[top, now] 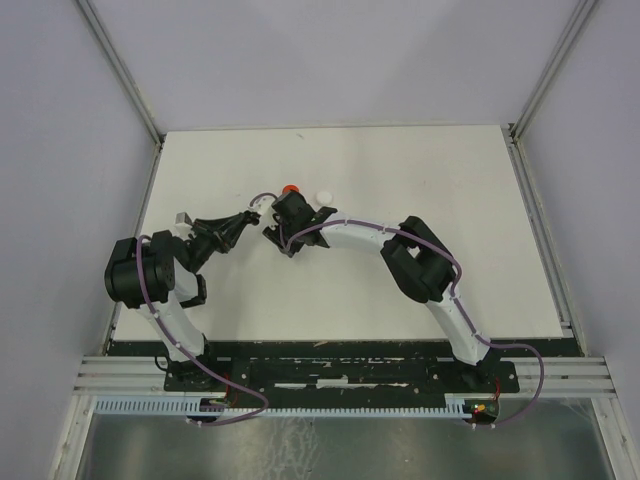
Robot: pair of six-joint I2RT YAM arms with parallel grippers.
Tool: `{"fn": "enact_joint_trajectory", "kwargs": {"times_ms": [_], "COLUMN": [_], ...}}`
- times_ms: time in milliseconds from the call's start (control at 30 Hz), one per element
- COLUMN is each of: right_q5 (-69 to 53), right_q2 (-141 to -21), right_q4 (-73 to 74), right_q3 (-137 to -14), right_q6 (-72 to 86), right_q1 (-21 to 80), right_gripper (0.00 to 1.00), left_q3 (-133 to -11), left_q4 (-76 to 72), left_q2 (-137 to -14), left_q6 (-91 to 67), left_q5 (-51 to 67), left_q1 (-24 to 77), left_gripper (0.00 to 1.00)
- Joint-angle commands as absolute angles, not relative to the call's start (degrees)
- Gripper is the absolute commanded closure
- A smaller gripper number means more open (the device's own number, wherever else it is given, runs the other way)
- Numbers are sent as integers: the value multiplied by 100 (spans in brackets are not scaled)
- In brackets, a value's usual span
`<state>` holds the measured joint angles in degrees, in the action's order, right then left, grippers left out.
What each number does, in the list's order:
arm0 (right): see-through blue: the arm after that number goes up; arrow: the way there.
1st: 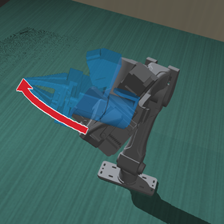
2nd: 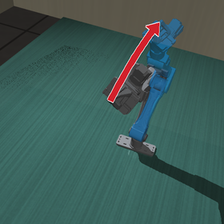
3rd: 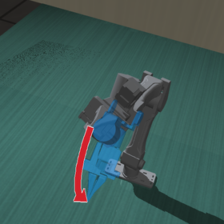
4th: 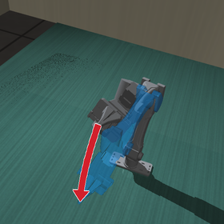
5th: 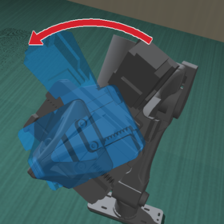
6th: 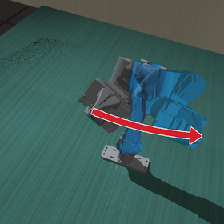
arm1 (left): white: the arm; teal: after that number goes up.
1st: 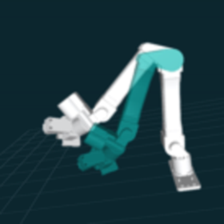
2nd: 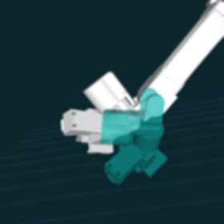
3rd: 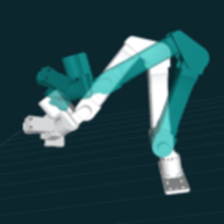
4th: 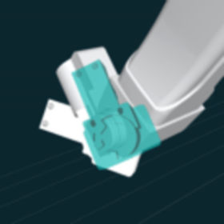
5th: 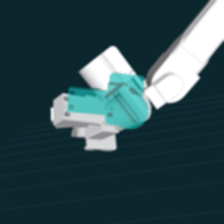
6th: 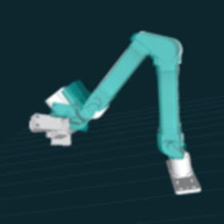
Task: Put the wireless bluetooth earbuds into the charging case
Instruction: Pick up the earbud from the center of the board.
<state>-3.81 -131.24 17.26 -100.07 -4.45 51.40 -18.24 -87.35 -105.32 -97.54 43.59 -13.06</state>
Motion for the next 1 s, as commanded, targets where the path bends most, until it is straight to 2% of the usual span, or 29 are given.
{"fn": "enact_joint_trajectory", "kwargs": {"times_ms": [0,367,600,667,800,967], "right_q5": [-281,-272,-253,-210,-193,-425], "right_q2": [-13198,-13254,-13199,-13013,-12283,-11158], "right_q4": [1695,1730,1616,1349,467,-503], "right_q3": [-10267,-10326,-10277,-10093,-9316,-8230], "right_q6": [-518,-536,-523,-479,-278,232], "right_q1": [5177,5186,5178,5172,5086,4647], "right_gripper": [57,63,79,84,85,87], "left_q3": [-1818,-1819,-1834,-1845,-1912,-2207], "left_q4": [-9527,-9536,-9544,-9533,-9330,-8374], "left_q2": [-10547,-10566,-10565,-10543,-10410,-10052], "left_q6": [-9923,-9914,-9914,-9914,-9804,-9291], "left_q5": [4419,4421,4453,4477,4571,4745], "left_q1": [-1344,-1345,-1349,-1343,-1329,-995], "left_gripper": [97,97,97,97,97,97]}}
